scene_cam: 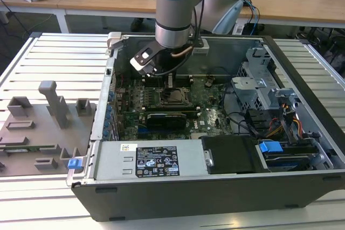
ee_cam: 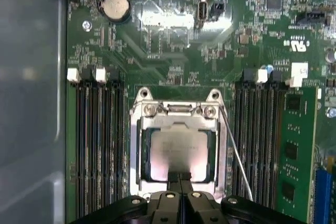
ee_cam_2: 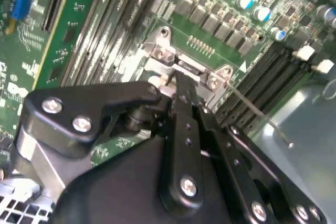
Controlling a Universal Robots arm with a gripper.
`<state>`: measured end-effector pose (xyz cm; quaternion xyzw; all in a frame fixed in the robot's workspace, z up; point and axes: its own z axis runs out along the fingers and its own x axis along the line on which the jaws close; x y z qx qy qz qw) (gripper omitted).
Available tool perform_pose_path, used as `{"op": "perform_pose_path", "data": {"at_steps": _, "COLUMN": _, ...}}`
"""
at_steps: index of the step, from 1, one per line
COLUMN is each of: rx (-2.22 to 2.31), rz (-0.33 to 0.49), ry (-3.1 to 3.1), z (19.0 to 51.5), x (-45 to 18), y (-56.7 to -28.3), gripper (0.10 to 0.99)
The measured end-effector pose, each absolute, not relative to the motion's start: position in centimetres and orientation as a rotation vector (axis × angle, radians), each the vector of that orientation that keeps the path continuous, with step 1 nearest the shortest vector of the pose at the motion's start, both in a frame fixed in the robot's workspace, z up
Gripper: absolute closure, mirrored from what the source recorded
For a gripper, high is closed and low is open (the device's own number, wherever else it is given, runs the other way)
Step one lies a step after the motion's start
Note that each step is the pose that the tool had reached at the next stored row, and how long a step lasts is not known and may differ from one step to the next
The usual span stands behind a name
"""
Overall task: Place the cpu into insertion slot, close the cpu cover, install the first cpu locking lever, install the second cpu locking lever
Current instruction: 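Close the cpu cover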
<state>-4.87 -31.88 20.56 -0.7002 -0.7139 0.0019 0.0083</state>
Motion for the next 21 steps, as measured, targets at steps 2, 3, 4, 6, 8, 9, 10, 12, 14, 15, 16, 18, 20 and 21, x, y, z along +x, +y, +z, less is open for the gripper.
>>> {"op": "perform_pose_path", "data": {"at_steps": 2, "rx": -2.188, "rz": 0.007, "ry": -2.231, "z": 21.0, "x": -4.3, "y": -31.9, "gripper": 0.98}}
{"op": "perform_pose_path", "data": {"at_steps": 3, "rx": -2.186, "rz": 0.011, "ry": -2.229, "z": 21.0, "x": -3.6, "y": -31.9, "gripper": 0.98}}
{"op": "perform_pose_path", "data": {"at_steps": 4, "rx": -2.184, "rz": 0.015, "ry": -2.227, "z": 21.0, "x": -3.1, "y": -31.9, "gripper": 0.98}}
{"op": "perform_pose_path", "data": {"at_steps": 6, "rx": -2.182, "rz": 0.02, "ry": -2.225, "z": 21.1, "x": -2.5, "y": -31.9, "gripper": 0.98}}
{"op": "perform_pose_path", "data": {"at_steps": 8, "rx": -2.181, "rz": 0.021, "ry": -2.224, "z": 21.5, "x": -2.2, "y": -31.9, "gripper": 0.98}}
{"op": "perform_pose_path", "data": {"at_steps": 9, "rx": -2.181, "rz": 0.021, "ry": -2.224, "z": 21.8, "x": -2.1, "y": -31.9, "gripper": 0.98}}
{"op": "perform_pose_path", "data": {"at_steps": 10, "rx": -2.181, "rz": 0.021, "ry": -2.224, "z": 22.2, "x": -2.1, "y": -31.9, "gripper": 0.98}}
{"op": "perform_pose_path", "data": {"at_steps": 12, "rx": -2.182, "rz": 0.021, "ry": -2.224, "z": 23.0, "x": -2.1, "y": -31.9, "gripper": 0.98}}
{"op": "perform_pose_path", "data": {"at_steps": 14, "rx": -2.181, "rz": 0.021, "ry": -2.224, "z": 23.6, "x": -2.1, "y": -31.9, "gripper": 0.98}}
{"op": "perform_pose_path", "data": {"at_steps": 15, "rx": -2.181, "rz": 0.021, "ry": -2.224, "z": 23.8, "x": -2.1, "y": -31.9, "gripper": 0.98}}
{"op": "perform_pose_path", "data": {"at_steps": 16, "rx": -2.181, "rz": 0.02, "ry": -2.224, "z": 24.3, "x": -2.1, "y": -31.9, "gripper": 0.98}}
{"op": "perform_pose_path", "data": {"at_steps": 18, "rx": -2.181, "rz": 0.021, "ry": -2.224, "z": 25.1, "x": -2.1, "y": -31.9, "gripper": 0.98}}
{"op": "perform_pose_path", "data": {"at_steps": 20, "rx": -2.181, "rz": 0.021, "ry": -2.224, "z": 25.5, "x": -2.1, "y": -31.9, "gripper": 0.98}}
{"op": "perform_pose_path", "data": {"at_steps": 21, "rx": -2.182, "rz": 0.021, "ry": -2.225, "z": 25.9, "x": -2.1, "y": -31.9, "gripper": 0.98}}
